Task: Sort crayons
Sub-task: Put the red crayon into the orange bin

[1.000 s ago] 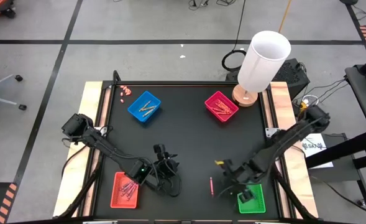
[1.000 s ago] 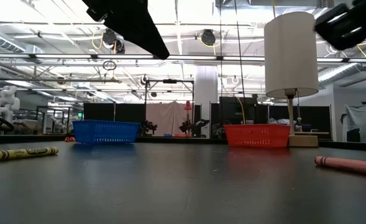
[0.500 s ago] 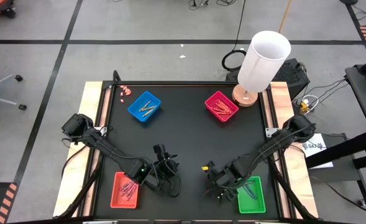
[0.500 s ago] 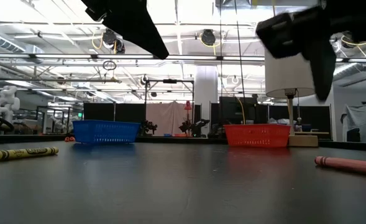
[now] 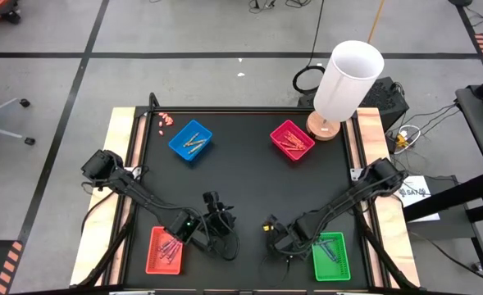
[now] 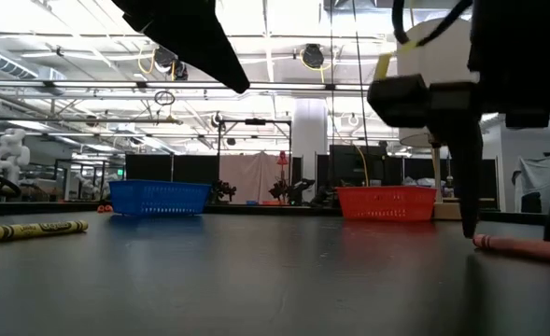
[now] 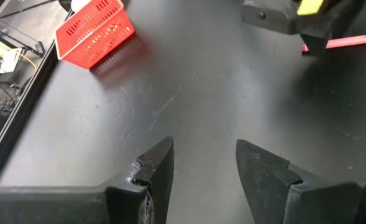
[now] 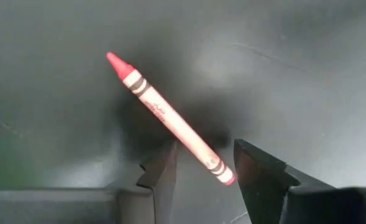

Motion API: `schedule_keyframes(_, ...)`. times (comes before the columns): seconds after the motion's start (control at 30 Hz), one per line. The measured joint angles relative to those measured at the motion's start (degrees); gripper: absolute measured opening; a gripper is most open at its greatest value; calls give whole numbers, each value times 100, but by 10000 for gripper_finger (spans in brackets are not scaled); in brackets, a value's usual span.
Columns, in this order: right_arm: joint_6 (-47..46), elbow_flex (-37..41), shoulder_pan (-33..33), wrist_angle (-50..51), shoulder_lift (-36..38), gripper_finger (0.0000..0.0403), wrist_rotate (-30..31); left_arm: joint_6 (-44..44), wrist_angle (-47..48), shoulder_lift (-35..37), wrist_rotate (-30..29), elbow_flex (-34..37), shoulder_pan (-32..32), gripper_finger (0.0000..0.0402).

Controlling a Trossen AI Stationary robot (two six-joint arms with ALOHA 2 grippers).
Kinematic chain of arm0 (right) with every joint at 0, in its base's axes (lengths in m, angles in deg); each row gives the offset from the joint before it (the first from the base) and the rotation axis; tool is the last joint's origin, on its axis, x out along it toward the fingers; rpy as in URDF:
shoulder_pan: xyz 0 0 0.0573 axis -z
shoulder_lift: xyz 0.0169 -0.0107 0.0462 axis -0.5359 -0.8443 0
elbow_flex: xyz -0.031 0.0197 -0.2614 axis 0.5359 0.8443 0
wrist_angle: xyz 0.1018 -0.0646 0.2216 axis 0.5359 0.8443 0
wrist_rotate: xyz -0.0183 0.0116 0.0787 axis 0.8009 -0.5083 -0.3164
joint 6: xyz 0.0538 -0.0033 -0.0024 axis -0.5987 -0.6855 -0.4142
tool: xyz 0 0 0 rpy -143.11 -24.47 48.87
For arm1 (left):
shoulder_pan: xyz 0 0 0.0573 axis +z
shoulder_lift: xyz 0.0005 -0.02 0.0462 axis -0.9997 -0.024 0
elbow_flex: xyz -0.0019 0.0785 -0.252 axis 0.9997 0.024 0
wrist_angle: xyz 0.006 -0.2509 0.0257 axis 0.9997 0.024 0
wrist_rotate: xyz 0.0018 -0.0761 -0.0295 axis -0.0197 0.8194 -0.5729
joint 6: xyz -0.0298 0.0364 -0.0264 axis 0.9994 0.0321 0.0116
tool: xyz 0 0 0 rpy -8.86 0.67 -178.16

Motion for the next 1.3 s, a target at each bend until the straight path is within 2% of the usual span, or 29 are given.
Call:
schedule_keyframes(0.3, 69, -10, 37, 17, -169, 123, -38, -6, 0, 0, 0, -2, 0, 171)
schedule_keyframes(0.8, -610, -4, 85, 82, -180, 8, -225, -20, -2, 0, -1, -2, 0, 171)
schedule_keyframes(1.0, -1103, -4, 87, 91, -180, 5, -225, -18, -3, 0, 0, -2, 0, 171)
schedule_keyframes(1.3, -1252, 20, 90, 62, -57, 2, -372, -15, -4, 0, -2, -2, 0, 171)
